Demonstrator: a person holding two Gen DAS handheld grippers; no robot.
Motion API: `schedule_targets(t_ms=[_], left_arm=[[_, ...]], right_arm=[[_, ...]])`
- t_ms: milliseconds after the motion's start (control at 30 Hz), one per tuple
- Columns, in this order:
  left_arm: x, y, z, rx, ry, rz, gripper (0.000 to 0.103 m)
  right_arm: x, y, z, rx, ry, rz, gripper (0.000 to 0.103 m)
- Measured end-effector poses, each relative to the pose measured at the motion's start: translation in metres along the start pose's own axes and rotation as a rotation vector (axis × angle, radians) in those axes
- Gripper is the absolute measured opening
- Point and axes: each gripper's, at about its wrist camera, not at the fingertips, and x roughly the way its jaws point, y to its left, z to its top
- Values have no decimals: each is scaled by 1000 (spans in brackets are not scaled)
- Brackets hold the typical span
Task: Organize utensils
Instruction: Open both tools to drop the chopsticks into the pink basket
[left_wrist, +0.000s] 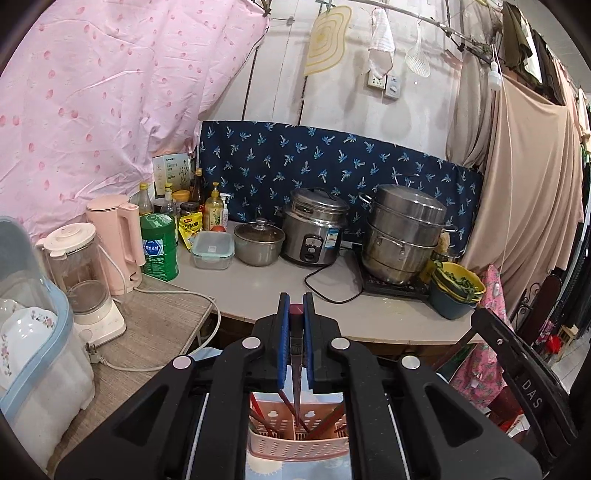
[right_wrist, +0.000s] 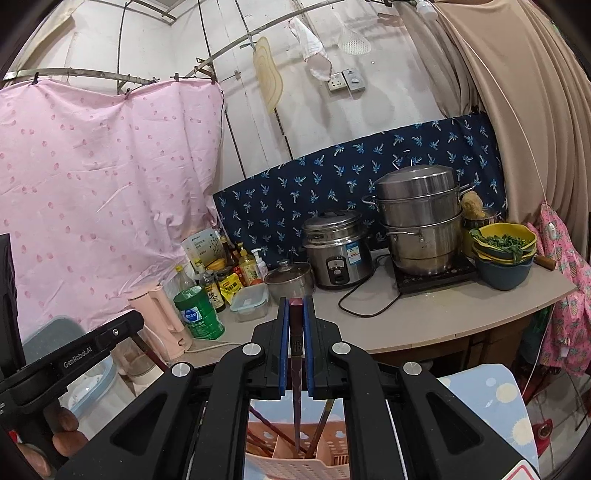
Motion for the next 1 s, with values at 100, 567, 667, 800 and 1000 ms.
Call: schedule_targets(t_ms=[100,567,667,800,1000], left_arm=[[12,4,-7,6,19,11,7],[50,21,-35,-7,100,37,7],[54,22,-42,-12,119,40,12],[51,25,-47,-13,110,60,36],[41,23,-53,-1,114,62,38]], right_arm=[[13,1,-9,-6,23,1,7],[59,-12,-56,-7,147,-10,7],[58,-11,-61,-9,143,-17,21],[52,-12,-63,-7,140,-11,26],[37,-12,-66,-12,138,-13,32]])
